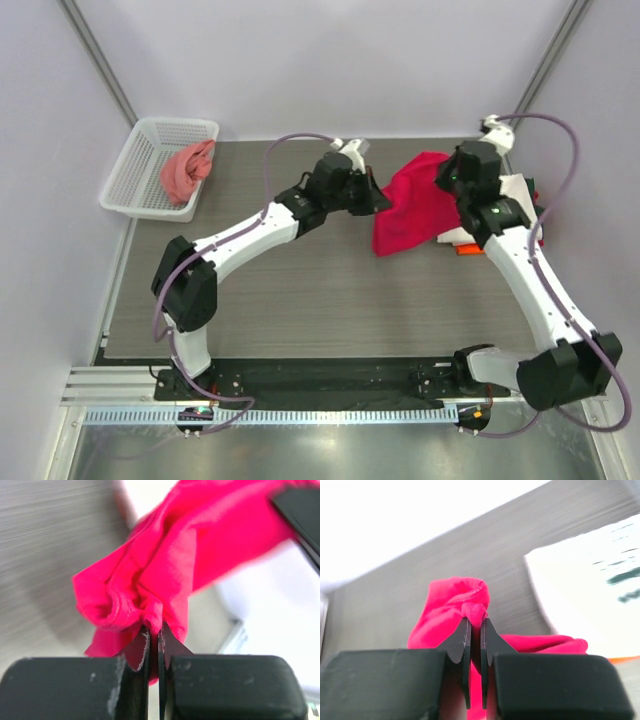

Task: Fold and stack the t-shirts
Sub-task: Neatly place the folded tshirt to the corner, then reset both grippers

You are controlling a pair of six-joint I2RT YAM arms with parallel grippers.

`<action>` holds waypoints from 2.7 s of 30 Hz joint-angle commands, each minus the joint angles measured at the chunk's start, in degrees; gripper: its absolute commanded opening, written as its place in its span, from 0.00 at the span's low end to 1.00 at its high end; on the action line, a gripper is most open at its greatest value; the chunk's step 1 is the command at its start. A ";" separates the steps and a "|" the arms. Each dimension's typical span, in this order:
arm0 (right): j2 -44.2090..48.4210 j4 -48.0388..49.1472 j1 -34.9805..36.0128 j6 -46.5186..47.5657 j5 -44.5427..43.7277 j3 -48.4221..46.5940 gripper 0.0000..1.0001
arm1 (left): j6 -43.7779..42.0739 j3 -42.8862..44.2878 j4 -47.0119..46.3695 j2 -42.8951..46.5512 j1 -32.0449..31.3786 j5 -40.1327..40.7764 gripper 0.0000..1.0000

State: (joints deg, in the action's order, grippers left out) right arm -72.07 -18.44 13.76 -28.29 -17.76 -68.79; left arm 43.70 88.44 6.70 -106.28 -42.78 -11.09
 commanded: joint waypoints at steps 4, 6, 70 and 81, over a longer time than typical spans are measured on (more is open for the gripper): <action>2.03 -14.32 -11.44 3.59 -12.83 -10.37 0.01 | 1.91 11.91 -6.43 -5.22 -8.97 4.06 0.00; 1.24 -16.18 -15.75 4.30 -11.17 -11.62 0.01 | 2.61 17.80 -9.24 -8.14 -10.64 3.97 0.00; -24.51 28.09 4.43 3.96 8.16 -4.43 0.88 | 1.13 -11.97 -9.52 6.08 24.77 17.94 1.00; -22.15 38.21 4.43 -4.75 12.66 7.27 0.88 | -6.26 -26.29 -11.61 15.04 24.77 19.18 1.00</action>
State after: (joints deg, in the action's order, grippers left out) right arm -97.14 11.88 18.24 -29.98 -6.09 -63.37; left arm 40.93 63.42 -1.89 -95.46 -18.02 8.51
